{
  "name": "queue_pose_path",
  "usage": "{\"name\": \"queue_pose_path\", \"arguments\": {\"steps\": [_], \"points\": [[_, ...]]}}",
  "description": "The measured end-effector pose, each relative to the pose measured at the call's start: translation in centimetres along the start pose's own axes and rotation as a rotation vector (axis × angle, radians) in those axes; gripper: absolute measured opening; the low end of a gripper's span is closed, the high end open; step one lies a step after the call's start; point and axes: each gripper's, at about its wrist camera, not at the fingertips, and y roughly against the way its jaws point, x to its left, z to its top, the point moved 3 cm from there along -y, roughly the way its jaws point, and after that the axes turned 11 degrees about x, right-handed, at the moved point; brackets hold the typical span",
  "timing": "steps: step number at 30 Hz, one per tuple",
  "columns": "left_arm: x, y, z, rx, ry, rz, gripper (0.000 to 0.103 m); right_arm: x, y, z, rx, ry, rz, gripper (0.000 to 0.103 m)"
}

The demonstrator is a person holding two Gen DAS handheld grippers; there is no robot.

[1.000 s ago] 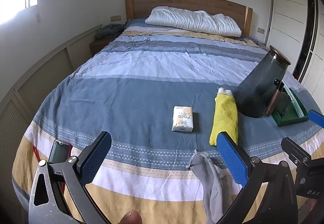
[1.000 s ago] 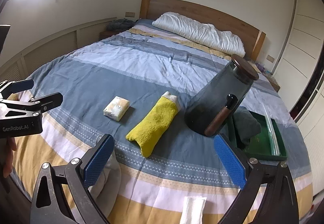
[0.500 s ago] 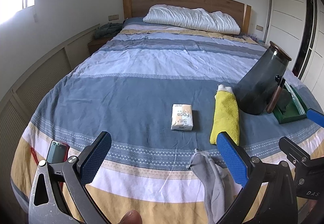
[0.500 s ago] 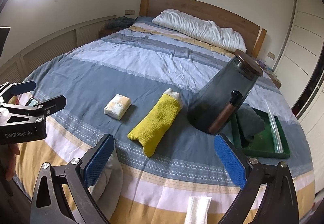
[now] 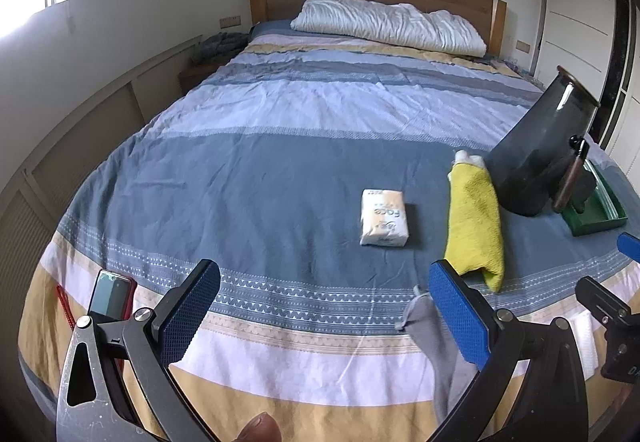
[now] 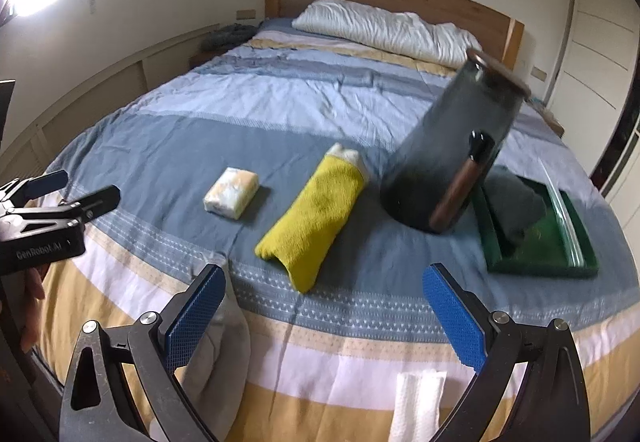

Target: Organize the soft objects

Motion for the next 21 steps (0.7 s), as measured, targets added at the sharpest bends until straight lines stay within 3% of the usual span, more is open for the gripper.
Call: {"name": "queue_pose_path", "arguments": {"steps": [15, 21], "points": [[-0.9, -4.6, 1.9, 0.038, -0.014, 0.017, 0.102, 0.5, -5.2, 3.5, 0.048, -0.075, 0.023, 0.101], [-1.9, -4.8, 0.3, 0.065, -0.034, -0.007, 0.102, 0.2, -8.7, 5.4, 0.086, -0.099, 0.029, 0.099]]}}
